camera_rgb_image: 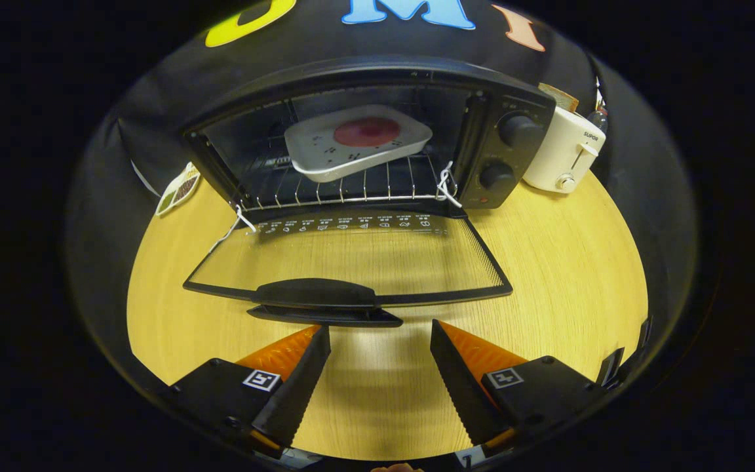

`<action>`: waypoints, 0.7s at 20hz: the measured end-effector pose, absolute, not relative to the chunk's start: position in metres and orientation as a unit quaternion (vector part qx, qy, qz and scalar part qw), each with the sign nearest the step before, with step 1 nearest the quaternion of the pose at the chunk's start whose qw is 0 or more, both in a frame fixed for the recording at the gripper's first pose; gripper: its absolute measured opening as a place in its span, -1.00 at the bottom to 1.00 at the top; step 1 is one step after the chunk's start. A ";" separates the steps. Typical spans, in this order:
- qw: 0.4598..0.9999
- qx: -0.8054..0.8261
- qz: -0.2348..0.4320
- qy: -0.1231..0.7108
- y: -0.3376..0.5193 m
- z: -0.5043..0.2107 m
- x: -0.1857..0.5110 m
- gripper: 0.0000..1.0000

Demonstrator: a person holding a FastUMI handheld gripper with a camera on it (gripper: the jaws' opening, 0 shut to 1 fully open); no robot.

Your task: Open the toaster oven, put the food inside, and close the toaster oven door.

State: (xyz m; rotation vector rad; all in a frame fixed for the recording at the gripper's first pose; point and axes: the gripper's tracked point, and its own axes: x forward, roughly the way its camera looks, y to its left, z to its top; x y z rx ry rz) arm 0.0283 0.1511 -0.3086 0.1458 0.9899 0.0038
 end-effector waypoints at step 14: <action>0.975 0.059 -0.007 0.215 0.121 -0.086 0.059 0.97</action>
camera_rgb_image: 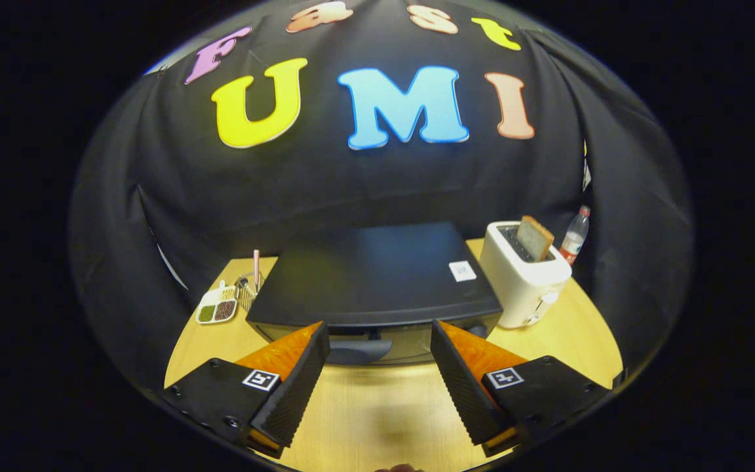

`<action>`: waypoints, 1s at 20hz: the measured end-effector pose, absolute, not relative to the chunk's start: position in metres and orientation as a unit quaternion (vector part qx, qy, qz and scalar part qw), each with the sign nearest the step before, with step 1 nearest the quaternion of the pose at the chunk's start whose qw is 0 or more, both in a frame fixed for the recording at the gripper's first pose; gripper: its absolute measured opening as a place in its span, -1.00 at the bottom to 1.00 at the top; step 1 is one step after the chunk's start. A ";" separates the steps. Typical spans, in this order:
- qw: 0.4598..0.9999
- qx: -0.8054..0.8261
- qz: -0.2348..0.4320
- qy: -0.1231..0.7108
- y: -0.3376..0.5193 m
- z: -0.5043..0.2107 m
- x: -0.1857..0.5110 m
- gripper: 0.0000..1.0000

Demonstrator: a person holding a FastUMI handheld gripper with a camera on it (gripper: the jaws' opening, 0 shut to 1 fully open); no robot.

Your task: Open the toaster oven, put the food inside, and close the toaster oven door.

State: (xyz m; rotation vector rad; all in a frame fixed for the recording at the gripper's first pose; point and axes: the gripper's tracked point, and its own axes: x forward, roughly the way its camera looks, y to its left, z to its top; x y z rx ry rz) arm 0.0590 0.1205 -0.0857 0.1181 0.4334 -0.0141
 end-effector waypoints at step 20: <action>0.990 0.017 -0.138 0.022 0.007 0.004 -0.108 0.96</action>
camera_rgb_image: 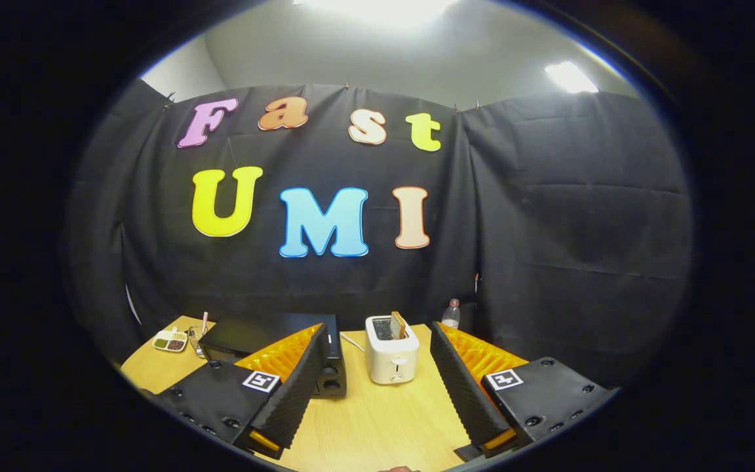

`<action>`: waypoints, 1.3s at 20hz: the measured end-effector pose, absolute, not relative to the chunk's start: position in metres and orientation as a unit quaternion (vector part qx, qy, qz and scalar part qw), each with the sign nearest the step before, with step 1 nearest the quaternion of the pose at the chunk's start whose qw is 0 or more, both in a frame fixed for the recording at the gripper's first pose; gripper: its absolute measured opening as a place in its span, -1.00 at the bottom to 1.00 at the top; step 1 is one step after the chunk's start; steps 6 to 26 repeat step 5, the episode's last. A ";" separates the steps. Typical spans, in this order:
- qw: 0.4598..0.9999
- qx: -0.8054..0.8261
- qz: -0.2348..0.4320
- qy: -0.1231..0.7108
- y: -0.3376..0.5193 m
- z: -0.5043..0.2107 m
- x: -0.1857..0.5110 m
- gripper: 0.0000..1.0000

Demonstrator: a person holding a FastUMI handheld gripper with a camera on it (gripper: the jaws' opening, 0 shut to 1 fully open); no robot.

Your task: Open the toaster oven, put the food inside, and close the toaster oven door.

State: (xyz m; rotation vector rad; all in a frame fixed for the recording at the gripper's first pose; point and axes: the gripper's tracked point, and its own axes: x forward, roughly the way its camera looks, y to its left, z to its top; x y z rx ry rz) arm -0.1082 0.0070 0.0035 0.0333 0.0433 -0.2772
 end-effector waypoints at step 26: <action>0.991 0.043 -0.129 0.016 0.016 0.013 -0.092 0.97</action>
